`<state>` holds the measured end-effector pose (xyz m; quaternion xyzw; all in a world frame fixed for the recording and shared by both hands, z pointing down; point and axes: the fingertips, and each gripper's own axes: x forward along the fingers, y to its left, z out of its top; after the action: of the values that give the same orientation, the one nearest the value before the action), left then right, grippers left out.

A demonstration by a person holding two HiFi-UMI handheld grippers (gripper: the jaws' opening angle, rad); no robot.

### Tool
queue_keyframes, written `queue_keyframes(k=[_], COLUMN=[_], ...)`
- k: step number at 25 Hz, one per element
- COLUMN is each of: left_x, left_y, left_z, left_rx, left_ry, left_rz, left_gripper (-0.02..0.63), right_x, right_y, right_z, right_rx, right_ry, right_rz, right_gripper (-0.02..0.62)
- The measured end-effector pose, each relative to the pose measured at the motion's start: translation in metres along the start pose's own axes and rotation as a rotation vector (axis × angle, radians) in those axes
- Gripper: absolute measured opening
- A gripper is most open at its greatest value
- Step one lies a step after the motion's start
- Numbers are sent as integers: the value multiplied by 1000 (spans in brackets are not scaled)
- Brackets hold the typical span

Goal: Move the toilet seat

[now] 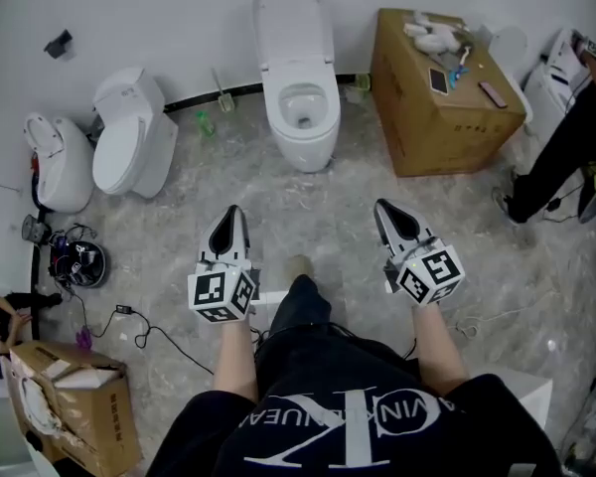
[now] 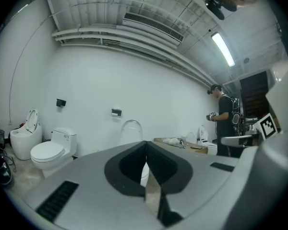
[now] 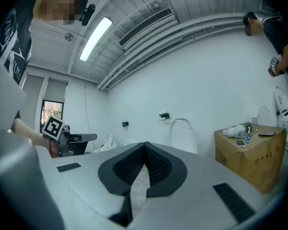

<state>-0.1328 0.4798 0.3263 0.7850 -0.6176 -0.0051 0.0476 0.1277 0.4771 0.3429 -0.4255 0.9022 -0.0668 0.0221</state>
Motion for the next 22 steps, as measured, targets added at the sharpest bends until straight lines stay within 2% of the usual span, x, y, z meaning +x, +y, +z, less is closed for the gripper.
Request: queue_keyframes(k=[5, 8, 11, 22], left_x=[42, 71, 102, 208], left_y=[22, 37, 52, 109], left_z=[0, -5, -11, -23], left_rx=[-11, -27, -44, -63], left_ry=[3, 21, 47, 131], left_rz=[6, -2, -6, -47], left_gripper=[5, 44, 108, 115], right_x=[38, 63, 90, 188], right_y=[-29, -53, -77, -124], right_z=[-3, -6, -10, -25], right_rx=[36, 71, 116, 181], right_ry=[6, 14, 15, 72], right_rz=[-38, -81, -112, -163], right_gripper=[11, 16, 97, 121])
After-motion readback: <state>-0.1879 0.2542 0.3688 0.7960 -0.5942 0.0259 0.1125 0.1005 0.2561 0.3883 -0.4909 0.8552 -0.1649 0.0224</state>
